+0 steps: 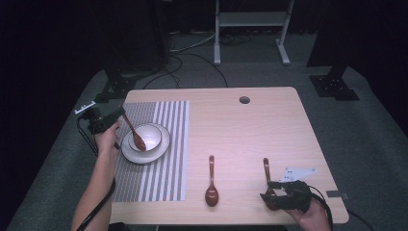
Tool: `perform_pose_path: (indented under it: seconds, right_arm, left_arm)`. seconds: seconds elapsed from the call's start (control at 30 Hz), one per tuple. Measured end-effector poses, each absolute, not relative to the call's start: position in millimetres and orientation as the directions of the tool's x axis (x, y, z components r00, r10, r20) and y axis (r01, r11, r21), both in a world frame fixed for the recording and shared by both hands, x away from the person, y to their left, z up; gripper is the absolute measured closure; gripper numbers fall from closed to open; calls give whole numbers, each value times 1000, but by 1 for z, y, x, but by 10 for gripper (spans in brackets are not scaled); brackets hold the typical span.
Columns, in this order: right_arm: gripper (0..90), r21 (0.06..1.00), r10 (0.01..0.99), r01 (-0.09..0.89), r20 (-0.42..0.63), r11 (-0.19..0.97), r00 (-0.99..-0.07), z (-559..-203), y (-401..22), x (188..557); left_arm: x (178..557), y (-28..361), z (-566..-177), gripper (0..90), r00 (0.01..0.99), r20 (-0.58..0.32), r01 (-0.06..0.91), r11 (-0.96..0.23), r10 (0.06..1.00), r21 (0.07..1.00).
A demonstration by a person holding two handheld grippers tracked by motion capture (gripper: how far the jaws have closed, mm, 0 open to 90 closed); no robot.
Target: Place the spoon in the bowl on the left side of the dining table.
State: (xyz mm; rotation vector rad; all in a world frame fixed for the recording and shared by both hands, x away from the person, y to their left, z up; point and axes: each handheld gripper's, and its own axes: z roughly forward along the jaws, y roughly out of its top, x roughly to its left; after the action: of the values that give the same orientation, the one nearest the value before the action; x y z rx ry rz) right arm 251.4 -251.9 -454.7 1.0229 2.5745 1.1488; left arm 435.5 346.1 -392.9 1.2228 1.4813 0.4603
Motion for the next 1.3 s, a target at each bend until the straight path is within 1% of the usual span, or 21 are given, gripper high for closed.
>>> perform_pose_path:
  seconds: [0.13,0.2,0.3,0.37,0.5,1.03,1.3]
  right_arm:
    - [429,704,637,527,138,476,-759,-455,-252,251]
    - [429,703,637,528,138,477,-759,-455,-252,251]
    - [429,703,637,528,138,477,-759,-455,-252,251]
    - [429,703,636,529,140,476,-759,-455,-252,251]
    - [429,702,636,528,139,477,-759,-455,-251,252]
    - [430,706,636,524,134,477,-760,-454,-251,252]
    - [403,712,644,524,131,468,-753,-454,-251,252]
  left_arm:
    - [436,347,-396,838,138,-501,435,403,854,805]
    - [436,348,-397,774,137,-520,447,416,843,792]
    - [436,348,-399,740,136,-506,454,401,851,796]
    - [436,349,-401,688,123,-513,462,409,849,787]
    - [435,351,-405,648,107,-514,469,413,851,781]
    - [429,354,-409,585,114,-510,488,399,853,776]
    - [424,358,-409,546,127,-507,500,386,853,775]
